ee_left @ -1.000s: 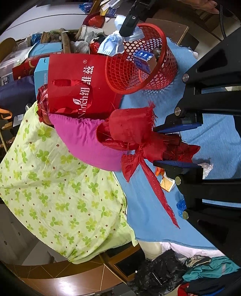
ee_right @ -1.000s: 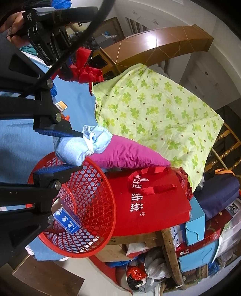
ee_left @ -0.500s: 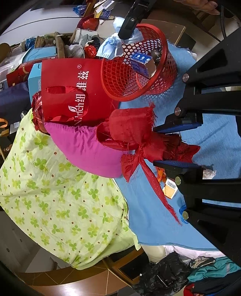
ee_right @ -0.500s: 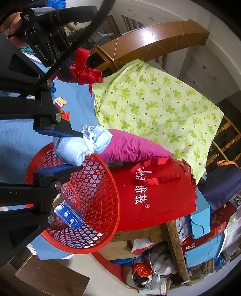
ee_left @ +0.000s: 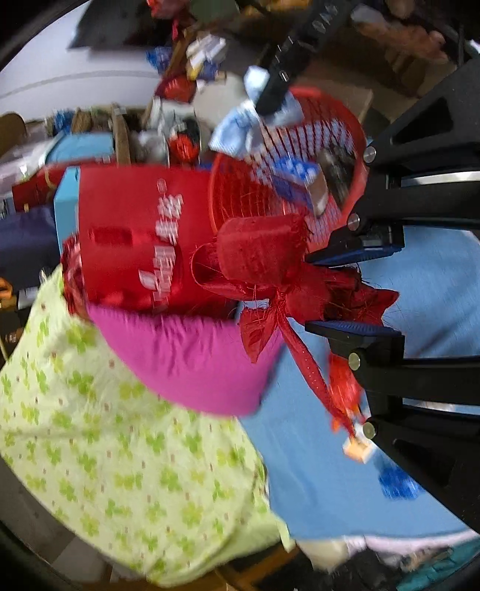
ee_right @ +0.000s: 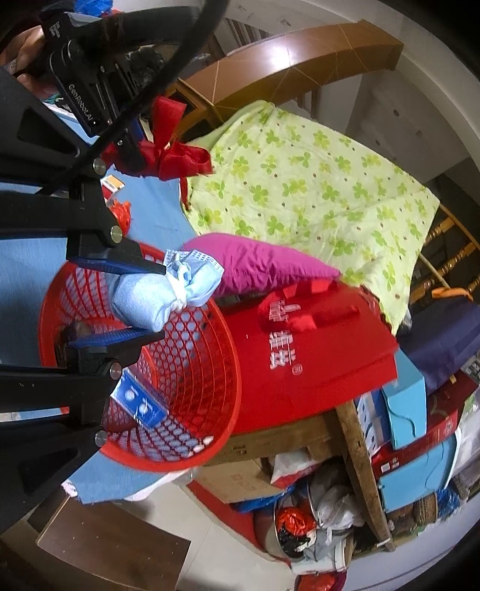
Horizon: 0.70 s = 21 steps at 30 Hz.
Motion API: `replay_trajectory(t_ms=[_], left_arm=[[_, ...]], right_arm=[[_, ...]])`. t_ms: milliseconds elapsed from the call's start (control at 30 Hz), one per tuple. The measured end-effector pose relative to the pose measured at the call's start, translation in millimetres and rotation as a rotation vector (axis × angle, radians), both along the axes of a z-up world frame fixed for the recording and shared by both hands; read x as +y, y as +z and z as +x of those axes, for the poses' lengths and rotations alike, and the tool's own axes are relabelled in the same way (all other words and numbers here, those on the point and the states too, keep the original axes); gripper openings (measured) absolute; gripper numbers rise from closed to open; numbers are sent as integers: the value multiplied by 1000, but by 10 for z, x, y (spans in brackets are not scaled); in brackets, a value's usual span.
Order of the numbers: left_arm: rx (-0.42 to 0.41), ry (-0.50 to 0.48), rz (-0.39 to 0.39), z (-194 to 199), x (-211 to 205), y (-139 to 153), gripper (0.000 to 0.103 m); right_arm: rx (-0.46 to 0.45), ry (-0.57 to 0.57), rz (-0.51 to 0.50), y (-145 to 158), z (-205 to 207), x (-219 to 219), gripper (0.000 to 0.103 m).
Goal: Collect trash
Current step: 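Release the red bag into the red basket with the left tool while the right releases the cloth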
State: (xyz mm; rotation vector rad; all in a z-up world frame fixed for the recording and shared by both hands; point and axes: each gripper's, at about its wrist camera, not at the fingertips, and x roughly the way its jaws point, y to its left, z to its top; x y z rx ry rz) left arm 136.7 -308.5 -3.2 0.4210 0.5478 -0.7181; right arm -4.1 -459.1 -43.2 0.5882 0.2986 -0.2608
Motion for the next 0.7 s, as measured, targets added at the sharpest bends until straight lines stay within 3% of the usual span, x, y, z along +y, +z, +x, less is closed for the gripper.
replay_trajectory(t_ms=[233,300,333,500,533,600,700], left_arm=[[54,-155,-51,19,-400,-27,35],[65,-180,-53,32,-483,-58,54],[68,-182,-55,41,-508,-77,58],[85,-157,-65,111,-425,-144,61],[85,-146,-64,130,-383,-150,62],[88,-124,-65,178,-296,-157,62],[81,-81,-71,225,-93,-143,63]], right_arm=[[31,-46,48,-96,-15,-183,31],[43,-46,60,-125,5,-212,31],[53,-45,64,-137,21,-215,31],[74,-42,62,-155,75,-186,35],[70,-39,68,-156,77,-182,39],[51,-44,82,-152,61,-169,64],[43,-53,56,-108,57,-101,64]])
